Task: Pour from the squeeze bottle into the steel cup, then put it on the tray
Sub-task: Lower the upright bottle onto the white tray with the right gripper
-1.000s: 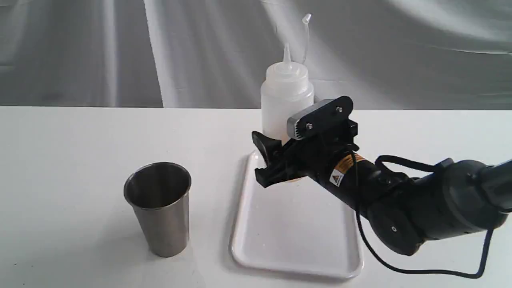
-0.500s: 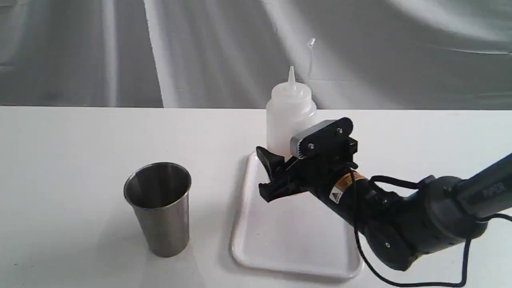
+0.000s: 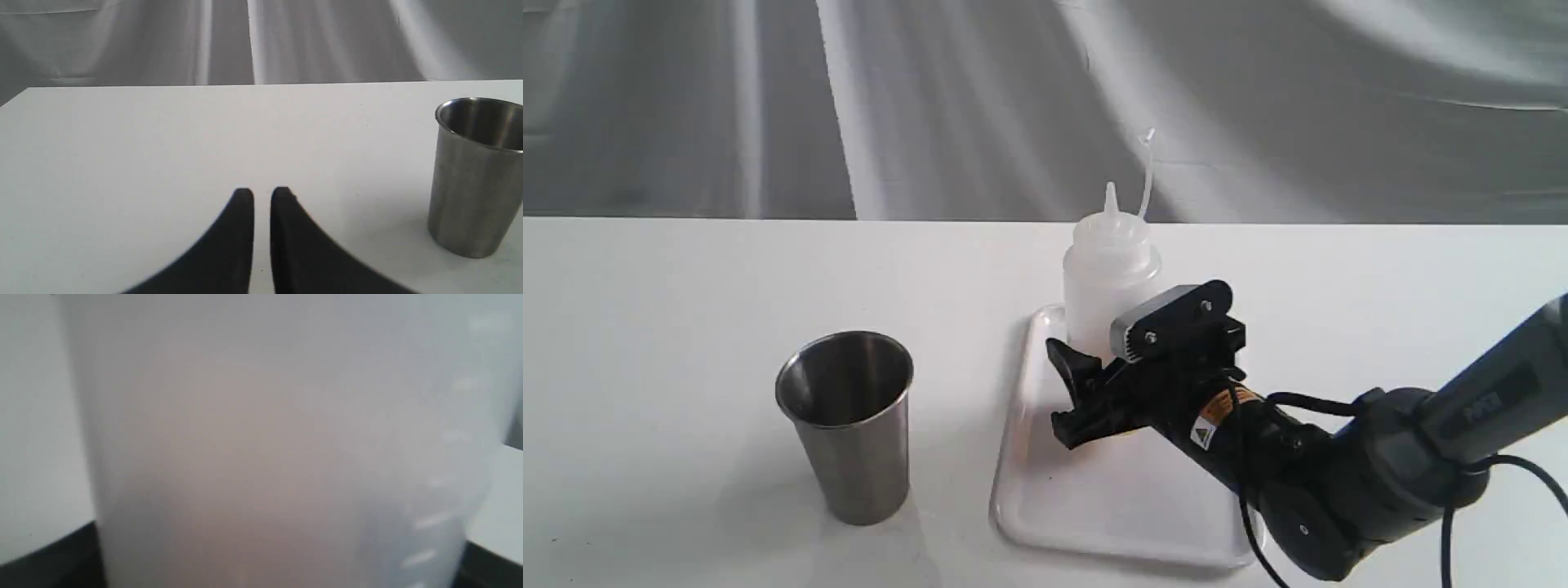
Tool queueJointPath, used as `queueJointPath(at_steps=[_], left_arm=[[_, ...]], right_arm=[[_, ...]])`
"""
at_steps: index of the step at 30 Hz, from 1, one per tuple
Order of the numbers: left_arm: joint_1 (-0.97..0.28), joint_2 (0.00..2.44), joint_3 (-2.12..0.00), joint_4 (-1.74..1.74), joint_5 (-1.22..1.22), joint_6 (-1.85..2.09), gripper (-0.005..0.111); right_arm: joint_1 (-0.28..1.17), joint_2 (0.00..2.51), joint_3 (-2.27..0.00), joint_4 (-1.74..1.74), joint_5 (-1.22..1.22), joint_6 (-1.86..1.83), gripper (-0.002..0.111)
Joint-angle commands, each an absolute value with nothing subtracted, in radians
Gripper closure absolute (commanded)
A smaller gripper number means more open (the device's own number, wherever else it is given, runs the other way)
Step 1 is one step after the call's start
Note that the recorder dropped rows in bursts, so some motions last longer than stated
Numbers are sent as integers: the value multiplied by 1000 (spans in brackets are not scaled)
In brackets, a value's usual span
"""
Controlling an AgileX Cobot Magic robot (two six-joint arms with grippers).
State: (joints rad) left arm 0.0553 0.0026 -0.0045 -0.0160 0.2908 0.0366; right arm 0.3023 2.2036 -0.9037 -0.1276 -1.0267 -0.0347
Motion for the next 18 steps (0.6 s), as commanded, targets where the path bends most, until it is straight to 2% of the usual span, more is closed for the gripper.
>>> queueJointPath(at_steps=[1, 18], left_arm=[[47, 0, 0, -17, 284, 36, 98], [47, 0, 0, -17, 284, 36, 98]], right_arm=[[299, 2205, -904, -135, -1080, -44, 97], [299, 2241, -904, -113, -1085, -44, 97]])
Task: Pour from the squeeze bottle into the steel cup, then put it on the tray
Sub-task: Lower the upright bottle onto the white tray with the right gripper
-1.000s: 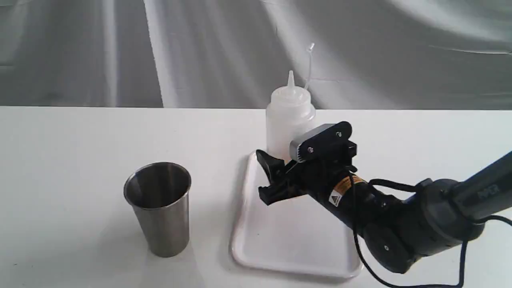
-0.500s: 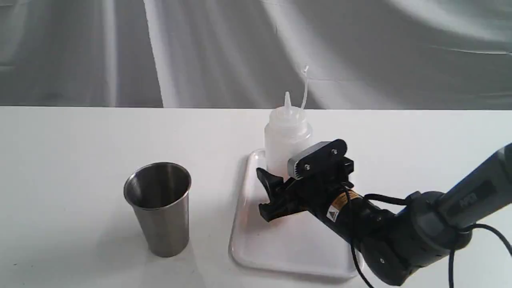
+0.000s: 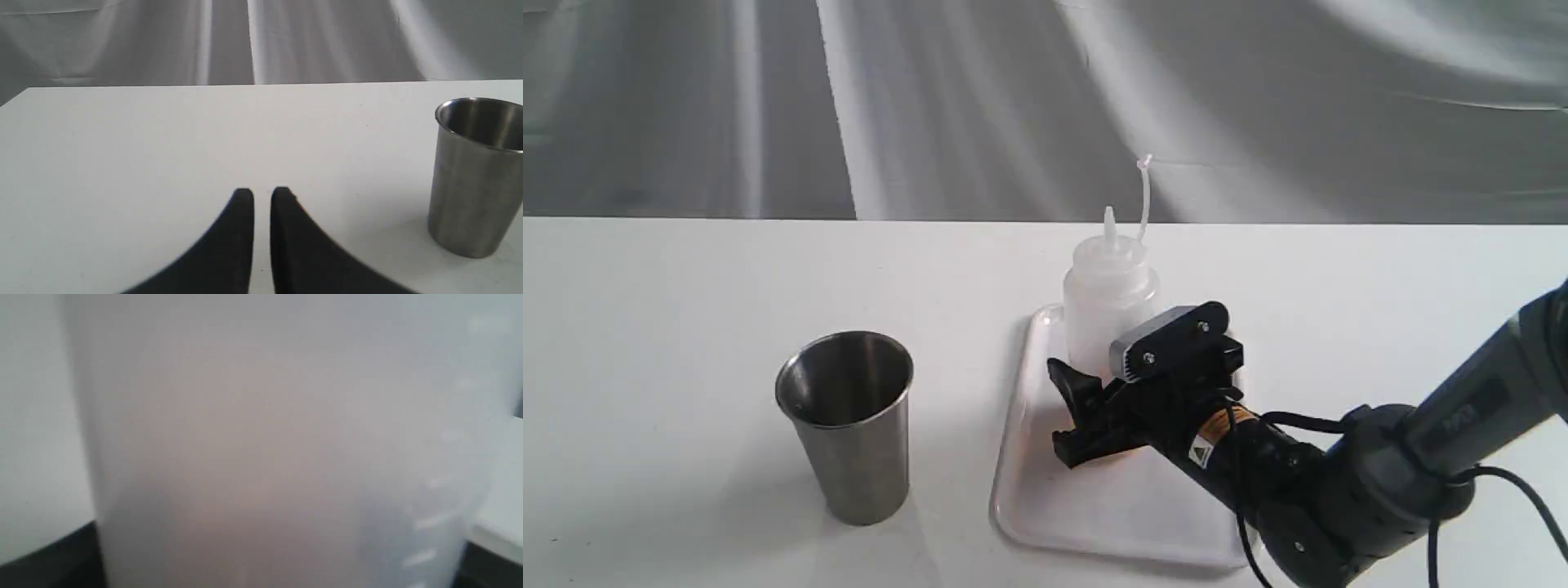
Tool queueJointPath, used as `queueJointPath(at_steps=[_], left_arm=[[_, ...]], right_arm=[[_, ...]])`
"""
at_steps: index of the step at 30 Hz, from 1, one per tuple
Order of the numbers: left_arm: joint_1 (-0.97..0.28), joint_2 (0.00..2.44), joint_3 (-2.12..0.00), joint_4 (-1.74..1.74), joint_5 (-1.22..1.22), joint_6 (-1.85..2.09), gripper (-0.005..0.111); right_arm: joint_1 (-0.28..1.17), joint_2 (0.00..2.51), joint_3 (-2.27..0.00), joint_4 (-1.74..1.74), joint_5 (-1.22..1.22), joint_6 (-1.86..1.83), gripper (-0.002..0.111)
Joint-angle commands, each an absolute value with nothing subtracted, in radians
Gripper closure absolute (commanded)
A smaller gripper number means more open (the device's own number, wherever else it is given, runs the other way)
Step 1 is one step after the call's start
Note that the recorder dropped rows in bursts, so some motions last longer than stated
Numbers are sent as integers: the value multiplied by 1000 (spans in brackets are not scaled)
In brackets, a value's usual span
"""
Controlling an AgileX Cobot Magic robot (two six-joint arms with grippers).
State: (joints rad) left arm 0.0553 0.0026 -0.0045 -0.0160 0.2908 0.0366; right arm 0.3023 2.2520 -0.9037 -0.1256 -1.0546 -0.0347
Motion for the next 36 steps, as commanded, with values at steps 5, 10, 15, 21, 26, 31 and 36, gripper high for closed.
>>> queueJointPath(at_steps=[5, 10, 15, 21, 26, 31, 36], left_arm=[[47, 0, 0, -17, 284, 36, 98], [47, 0, 0, -17, 284, 36, 98], [47, 0, 0, -17, 284, 32, 98], [47, 0, 0, -17, 284, 32, 98], [47, 0, 0, -17, 284, 35, 98], [47, 0, 0, -17, 284, 35, 98], [47, 0, 0, -17, 284, 32, 98]], right_arm=[[299, 2241, -904, -95, -1083, -44, 97], [299, 2251, -904, -95, -1096, -44, 97], [301, 2266, -904, -93, -1102, -44, 97], [301, 2274, -904, -93, -1113, -44, 97], [301, 2273, -904, -93, -1113, -44, 97], [301, 2273, -904, -93, -1124, -13, 79], [301, 2273, -904, -93, -1122, 6, 46]])
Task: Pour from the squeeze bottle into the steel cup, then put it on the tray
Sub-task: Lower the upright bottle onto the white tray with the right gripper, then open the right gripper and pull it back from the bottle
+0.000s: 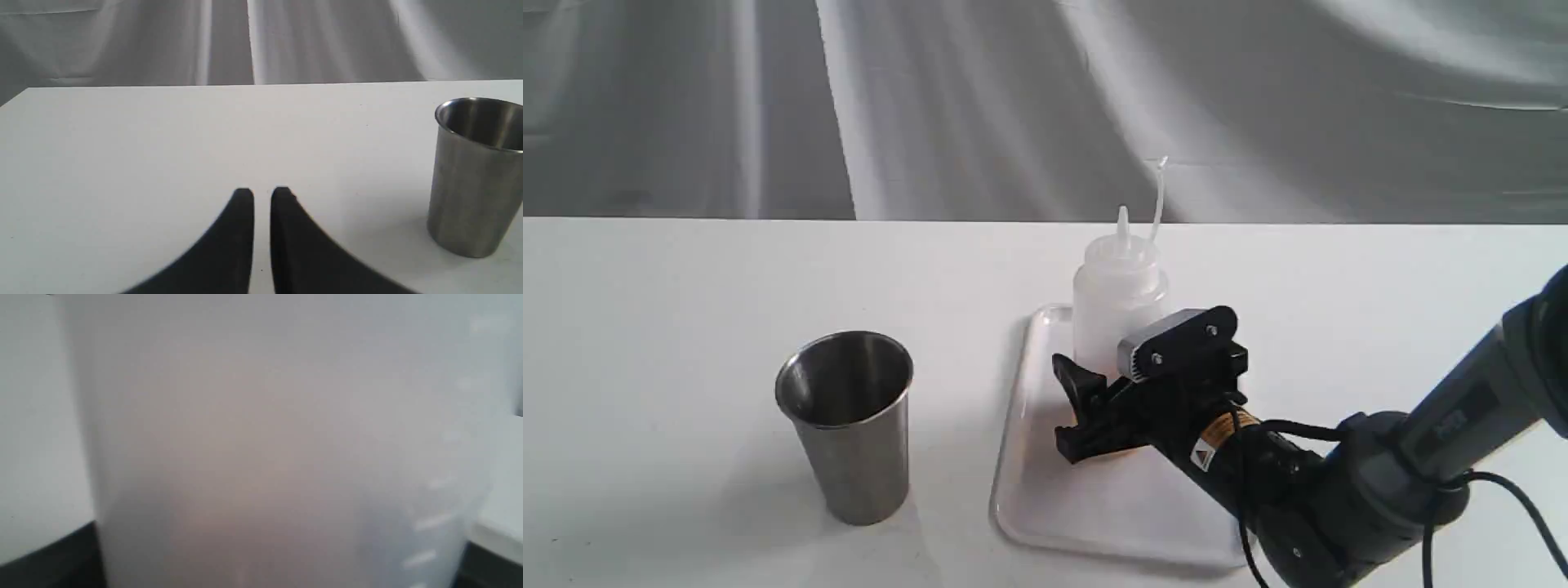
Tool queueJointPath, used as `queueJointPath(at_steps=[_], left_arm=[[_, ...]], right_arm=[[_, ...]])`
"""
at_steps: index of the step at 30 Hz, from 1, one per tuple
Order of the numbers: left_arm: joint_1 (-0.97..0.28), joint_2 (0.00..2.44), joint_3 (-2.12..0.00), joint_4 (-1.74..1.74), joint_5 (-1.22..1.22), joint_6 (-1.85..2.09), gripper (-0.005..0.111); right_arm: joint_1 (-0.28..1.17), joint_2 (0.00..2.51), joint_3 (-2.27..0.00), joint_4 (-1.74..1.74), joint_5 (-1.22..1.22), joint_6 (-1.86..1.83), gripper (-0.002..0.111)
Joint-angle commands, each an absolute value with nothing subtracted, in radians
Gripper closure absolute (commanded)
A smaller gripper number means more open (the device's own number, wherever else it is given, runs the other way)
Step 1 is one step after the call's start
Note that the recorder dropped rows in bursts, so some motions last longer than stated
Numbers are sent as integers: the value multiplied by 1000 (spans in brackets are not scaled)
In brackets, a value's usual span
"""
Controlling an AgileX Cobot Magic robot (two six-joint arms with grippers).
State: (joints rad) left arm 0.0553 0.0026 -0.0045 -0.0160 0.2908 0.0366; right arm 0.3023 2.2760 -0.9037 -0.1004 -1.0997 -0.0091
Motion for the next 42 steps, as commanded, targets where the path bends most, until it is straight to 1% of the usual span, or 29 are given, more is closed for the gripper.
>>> queueJointPath(at_steps=[1, 4, 7, 18, 27, 42], left_arm=[[47, 0, 0, -17, 284, 32, 98], [47, 0, 0, -17, 284, 32, 98], [47, 0, 0, -17, 284, 32, 98], [47, 0, 0, -17, 284, 34, 98], [47, 0, 0, -17, 284, 33, 98], [47, 0, 0, -17, 284, 35, 98]], right_arm=[[301, 2273, -904, -93, -1120, 6, 40], [304, 2273, -904, -104, -1120, 6, 26], [304, 2273, -904, -104, -1120, 8, 19], [306, 2273, -904, -97, -1120, 24, 3], [306, 2269, -892, -97, -1121, 39, 3], [306, 2118, -736, -145, -1116, 34, 3]])
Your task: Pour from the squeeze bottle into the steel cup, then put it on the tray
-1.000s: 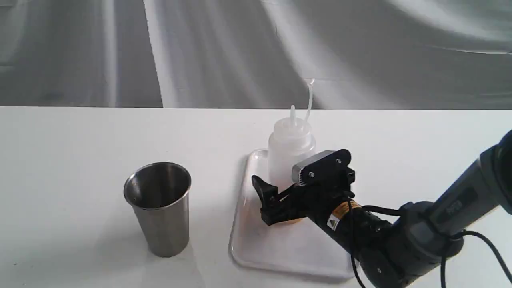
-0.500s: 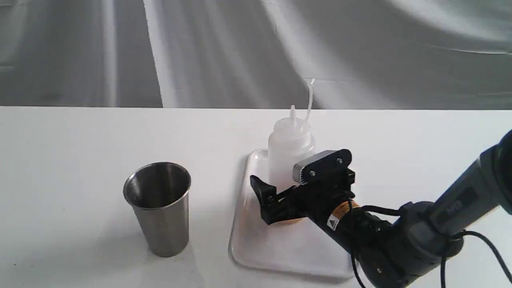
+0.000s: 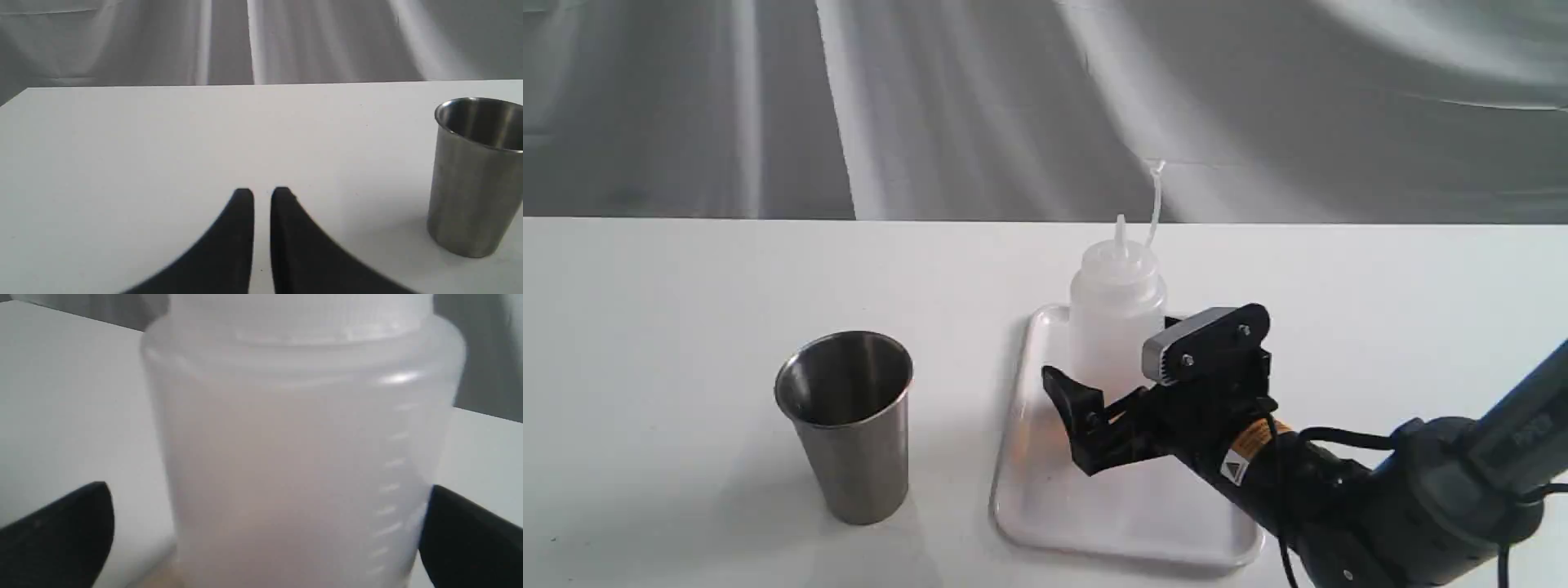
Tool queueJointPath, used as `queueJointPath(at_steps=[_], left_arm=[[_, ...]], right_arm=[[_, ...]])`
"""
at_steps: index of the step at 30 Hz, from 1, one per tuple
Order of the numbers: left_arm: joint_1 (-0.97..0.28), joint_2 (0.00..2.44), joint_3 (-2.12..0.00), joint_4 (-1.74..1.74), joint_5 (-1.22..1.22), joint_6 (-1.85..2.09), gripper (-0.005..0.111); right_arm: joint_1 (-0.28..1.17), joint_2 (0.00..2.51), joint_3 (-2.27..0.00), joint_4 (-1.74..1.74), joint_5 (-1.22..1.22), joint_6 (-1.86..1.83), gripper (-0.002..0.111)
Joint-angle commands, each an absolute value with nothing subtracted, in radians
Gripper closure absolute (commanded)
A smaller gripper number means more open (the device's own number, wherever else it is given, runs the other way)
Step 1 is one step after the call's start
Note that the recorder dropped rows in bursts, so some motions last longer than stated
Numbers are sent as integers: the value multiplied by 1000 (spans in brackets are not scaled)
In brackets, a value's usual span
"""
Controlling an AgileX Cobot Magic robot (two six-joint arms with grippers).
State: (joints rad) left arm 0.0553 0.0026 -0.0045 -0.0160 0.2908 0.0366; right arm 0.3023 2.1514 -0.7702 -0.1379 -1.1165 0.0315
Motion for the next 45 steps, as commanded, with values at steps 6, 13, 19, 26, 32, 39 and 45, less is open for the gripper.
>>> queueJointPath(at_steps=[6, 13, 19, 26, 32, 39, 45], left_arm=[[47, 0, 0, -17, 284, 32, 98], [47, 0, 0, -17, 284, 32, 98], [47, 0, 0, -17, 284, 34, 98], [47, 0, 0, -17, 284, 34, 98], [47, 0, 0, -17, 284, 32, 98], [47, 0, 0, -17, 284, 32, 98], [47, 0, 0, -17, 284, 36, 98]], right_arm=[[306, 2028, -671, -177, -1037, 34, 3], [311, 1885, -581, -184, -903, 101, 3], [311, 1759, -519, -242, -870, 143, 3], [311, 1629, -489, -307, -698, 355, 3], [320, 1523, -439, -379, -678, 420, 3], [329, 1386, -394, -418, -689, 431, 12], [329, 1280, -386, -456, -679, 448, 55]])
